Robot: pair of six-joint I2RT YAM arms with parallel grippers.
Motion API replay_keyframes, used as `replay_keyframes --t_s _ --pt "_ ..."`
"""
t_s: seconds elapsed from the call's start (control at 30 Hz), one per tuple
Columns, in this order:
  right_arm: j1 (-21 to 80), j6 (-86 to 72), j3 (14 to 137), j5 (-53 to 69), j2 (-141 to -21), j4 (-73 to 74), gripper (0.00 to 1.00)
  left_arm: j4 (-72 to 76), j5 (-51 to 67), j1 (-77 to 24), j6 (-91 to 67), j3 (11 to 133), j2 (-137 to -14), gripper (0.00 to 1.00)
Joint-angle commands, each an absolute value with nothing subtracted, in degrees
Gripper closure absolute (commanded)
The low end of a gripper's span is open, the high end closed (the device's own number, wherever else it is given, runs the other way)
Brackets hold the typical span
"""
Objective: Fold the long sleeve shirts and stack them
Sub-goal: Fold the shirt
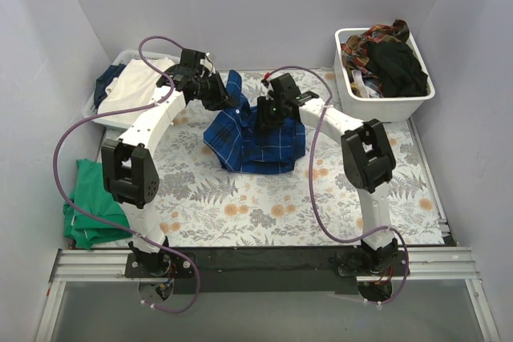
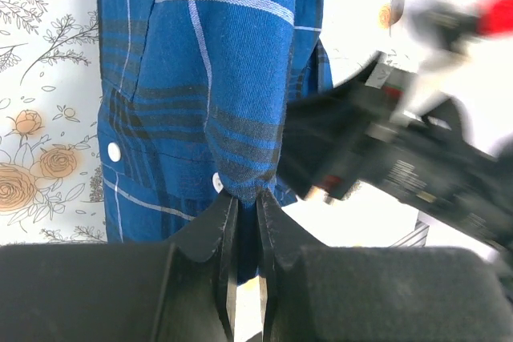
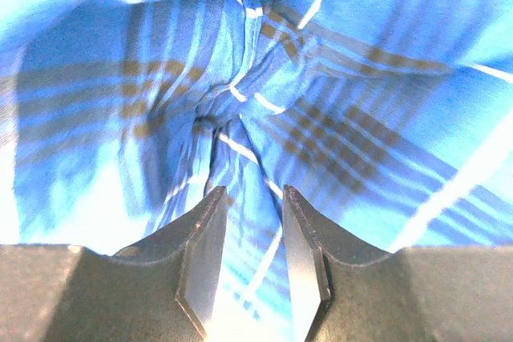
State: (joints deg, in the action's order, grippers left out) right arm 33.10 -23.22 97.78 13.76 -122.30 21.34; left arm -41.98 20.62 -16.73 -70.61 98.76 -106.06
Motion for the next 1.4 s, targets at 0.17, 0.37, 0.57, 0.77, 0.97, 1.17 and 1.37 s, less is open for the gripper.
replay_keyframes --t_s 0.17,0.37,0.57,0.77,0.97,1.17,1.37 --pt "32.2 -23.2 89.5 1.7 -106.5 21.8 0.57 -40.2 20.6 -17.9 -71.5 102.0 -105.3 0.92" --pt "31.2 -23.4 88.5 -2.3 -102.2 25.5 0.57 -40.0 21.1 -20.5 -72.1 103.7 -106.9 0.92" --pt "30.2 -24.7 85.4 -6.3 -97.6 29.4 0.58 -39.8 20.0 -24.7 -73.8 107.6 -110.6 0.9" --pt "28.7 -26.0 81.5 -9.3 -92.0 30.8 0.58 -39.1 16.9 -29.6 -76.5 110.6 -116.9 0.81" --pt "26.9 -26.3 80.2 -10.8 -88.2 33.0 0.58 -40.1 14.0 -33.6 -77.9 116.8 -124.8 0.75" --pt "26.0 -26.5 78.8 -12.4 -86.0 34.0 0.58 -40.0 14.4 -35.5 -78.5 119.8 -127.6 0.57" --pt "25.1 -26.6 78.1 -13.2 -84.6 34.7 0.59 -38.6 16.3 -37.3 -77.9 121.4 -129.5 0.46"
